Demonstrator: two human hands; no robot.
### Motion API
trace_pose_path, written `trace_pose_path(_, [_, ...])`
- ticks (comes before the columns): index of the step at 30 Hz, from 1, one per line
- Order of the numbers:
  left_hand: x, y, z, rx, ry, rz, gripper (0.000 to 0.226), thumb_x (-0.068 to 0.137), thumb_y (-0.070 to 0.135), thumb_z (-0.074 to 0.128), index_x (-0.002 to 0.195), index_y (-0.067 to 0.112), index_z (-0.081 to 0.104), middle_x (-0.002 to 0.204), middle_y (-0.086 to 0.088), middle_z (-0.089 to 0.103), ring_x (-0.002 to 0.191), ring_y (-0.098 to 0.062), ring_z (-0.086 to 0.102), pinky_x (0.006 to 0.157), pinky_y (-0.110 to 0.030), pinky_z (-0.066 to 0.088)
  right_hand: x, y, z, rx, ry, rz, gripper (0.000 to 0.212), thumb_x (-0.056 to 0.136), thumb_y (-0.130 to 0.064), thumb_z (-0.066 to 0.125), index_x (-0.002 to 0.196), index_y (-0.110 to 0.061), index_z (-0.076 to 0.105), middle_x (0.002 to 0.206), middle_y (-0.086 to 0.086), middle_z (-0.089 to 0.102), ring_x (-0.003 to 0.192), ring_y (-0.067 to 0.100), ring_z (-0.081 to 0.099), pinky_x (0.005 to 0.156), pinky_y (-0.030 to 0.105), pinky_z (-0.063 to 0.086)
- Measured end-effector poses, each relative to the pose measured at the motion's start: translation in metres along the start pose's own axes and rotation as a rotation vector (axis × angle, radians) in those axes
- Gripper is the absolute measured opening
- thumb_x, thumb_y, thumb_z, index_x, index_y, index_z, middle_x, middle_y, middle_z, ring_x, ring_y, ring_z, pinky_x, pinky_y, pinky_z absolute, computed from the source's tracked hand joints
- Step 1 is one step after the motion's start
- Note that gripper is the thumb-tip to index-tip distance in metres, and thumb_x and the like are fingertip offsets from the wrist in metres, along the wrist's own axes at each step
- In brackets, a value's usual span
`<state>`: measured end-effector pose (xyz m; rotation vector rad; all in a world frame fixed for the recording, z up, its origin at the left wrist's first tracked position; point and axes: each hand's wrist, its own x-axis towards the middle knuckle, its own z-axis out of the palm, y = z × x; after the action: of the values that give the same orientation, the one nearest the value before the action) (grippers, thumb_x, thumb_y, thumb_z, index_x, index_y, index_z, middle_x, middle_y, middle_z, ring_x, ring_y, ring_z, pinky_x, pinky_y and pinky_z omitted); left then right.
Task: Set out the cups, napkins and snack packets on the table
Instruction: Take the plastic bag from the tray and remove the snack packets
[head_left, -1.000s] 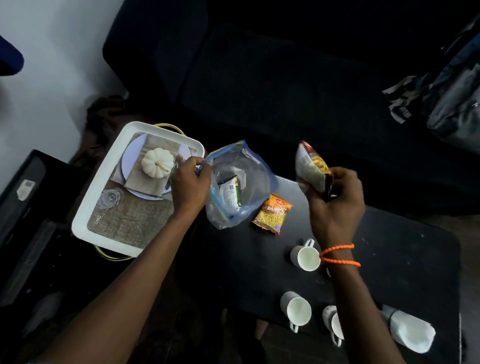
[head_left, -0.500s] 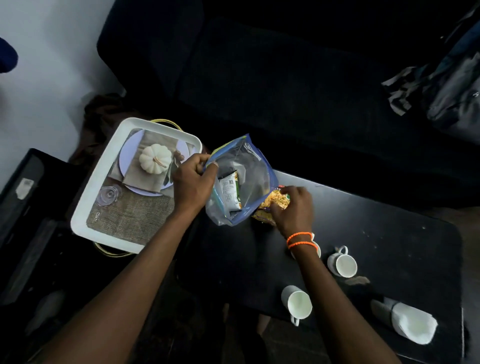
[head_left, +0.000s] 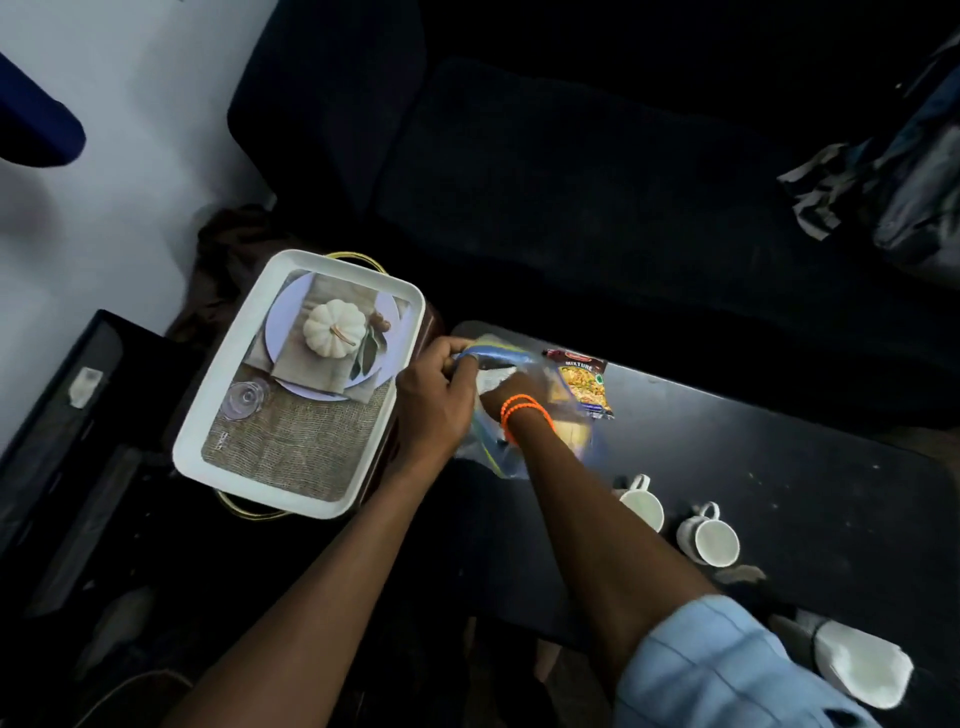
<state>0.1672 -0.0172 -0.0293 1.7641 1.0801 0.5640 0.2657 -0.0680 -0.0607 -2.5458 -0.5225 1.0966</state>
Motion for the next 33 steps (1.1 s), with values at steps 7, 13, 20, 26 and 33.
trace_pose_path(7, [-0.003,-0.004,-0.002,0.010,0.023,0.002,0.013,0.092,0.022,0.062,0.098,0.021,0.073,0.069,0.021,0.062,0.069,0.009,0.059,0.062,-0.005,0.037,0.011,0.013,0.018,-0.005,-0.047,0.013,0.054,0.087,-0.016,0.064,0.139,-0.010,0.051,0.125,0.019,0.067,0.112,0.035,0.065,0.082,0.034,0.052])
trace_pose_path(13, [0.017,-0.004,-0.017,0.078,0.156,-0.025,0.014,0.096,0.019,0.060,0.099,0.014,0.072,0.074,0.008,0.060,0.069,-0.007,0.051,0.060,-0.026,0.031,-0.042,-0.019,-0.036,0.064,0.196,-0.248,0.026,0.066,-0.027,0.077,0.090,-0.019,0.071,0.083,0.001,0.073,0.076,0.021,0.069,0.065,0.032,0.055])
trace_pose_path(20, [0.042,-0.015,-0.049,0.072,0.132,-0.063,0.013,0.096,0.018,0.061,0.097,0.013,0.073,0.076,0.002,0.062,0.071,-0.017,0.055,0.066,-0.033,0.043,-0.128,0.005,-0.140,0.606,0.462,-0.452,0.038,0.068,-0.016,0.079,0.105,-0.020,0.071,0.092,-0.004,0.076,0.081,0.010,0.072,0.070,0.021,0.057])
trace_pose_path(26, [0.045,-0.013,-0.077,-0.217,0.218,-0.197,0.016,0.077,0.026,0.059,0.071,0.027,0.074,0.067,0.002,0.060,0.062,-0.011,0.049,0.057,-0.028,0.036,-0.056,0.029,-0.099,0.252,0.618,-0.242,0.040,0.067,-0.023,0.080,0.104,-0.013,0.068,0.101,0.012,0.066,0.091,0.028,0.063,0.077,0.035,0.052])
trace_pose_path(33, [0.042,-0.003,-0.095,-0.403,0.371,-0.231,0.019,0.070,0.010,0.051,0.060,0.016,0.066,0.052,0.012,0.061,0.052,-0.002,0.049,0.052,-0.018,0.039,0.008,0.029,0.007,-0.446,0.306,-0.448,0.032,0.099,-0.027,0.050,0.123,-0.008,0.055,0.122,0.017,0.054,0.114,0.036,0.053,0.090,0.045,0.047])
